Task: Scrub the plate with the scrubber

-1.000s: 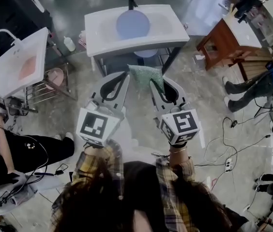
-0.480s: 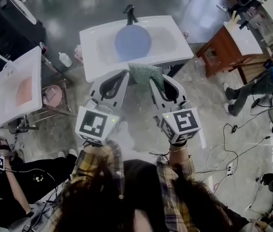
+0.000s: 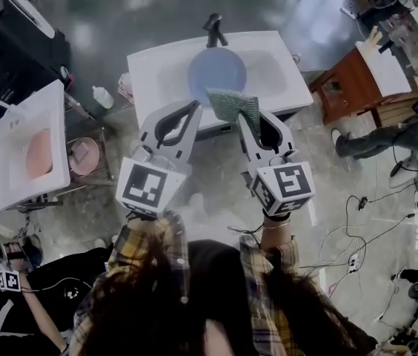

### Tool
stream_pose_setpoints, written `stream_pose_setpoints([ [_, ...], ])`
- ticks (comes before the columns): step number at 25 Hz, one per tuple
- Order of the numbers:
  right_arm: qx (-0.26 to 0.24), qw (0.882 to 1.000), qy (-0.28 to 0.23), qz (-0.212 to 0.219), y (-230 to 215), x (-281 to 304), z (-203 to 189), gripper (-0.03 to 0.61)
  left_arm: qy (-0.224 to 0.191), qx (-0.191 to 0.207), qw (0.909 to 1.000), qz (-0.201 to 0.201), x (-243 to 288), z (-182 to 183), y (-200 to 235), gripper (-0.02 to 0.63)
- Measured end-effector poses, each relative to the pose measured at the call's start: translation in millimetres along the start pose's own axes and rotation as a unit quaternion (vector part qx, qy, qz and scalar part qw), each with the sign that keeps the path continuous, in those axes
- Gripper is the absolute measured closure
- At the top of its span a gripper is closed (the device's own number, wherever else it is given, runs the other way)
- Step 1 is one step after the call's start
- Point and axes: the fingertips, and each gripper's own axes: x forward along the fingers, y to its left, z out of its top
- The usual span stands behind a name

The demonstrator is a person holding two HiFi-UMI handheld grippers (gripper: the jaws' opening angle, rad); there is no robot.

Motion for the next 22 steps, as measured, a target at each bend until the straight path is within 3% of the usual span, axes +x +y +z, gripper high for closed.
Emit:
stream_pose_setpoints([
  [11, -0.005, 1.0, 0.021, -0.015, -33.5, 36.9, -7.1, 0.48, 0.011, -0.008, 0.9998, -0.014, 41.4, -15.8, 23.3, 0.598],
  [22, -0.015, 0.999, 0.025, 0.029, -103.6, 114.2, 9.7, 0.48, 0.007, -0.007, 0.9995, 0.029, 134.1, -7.4, 64.5, 0.598],
])
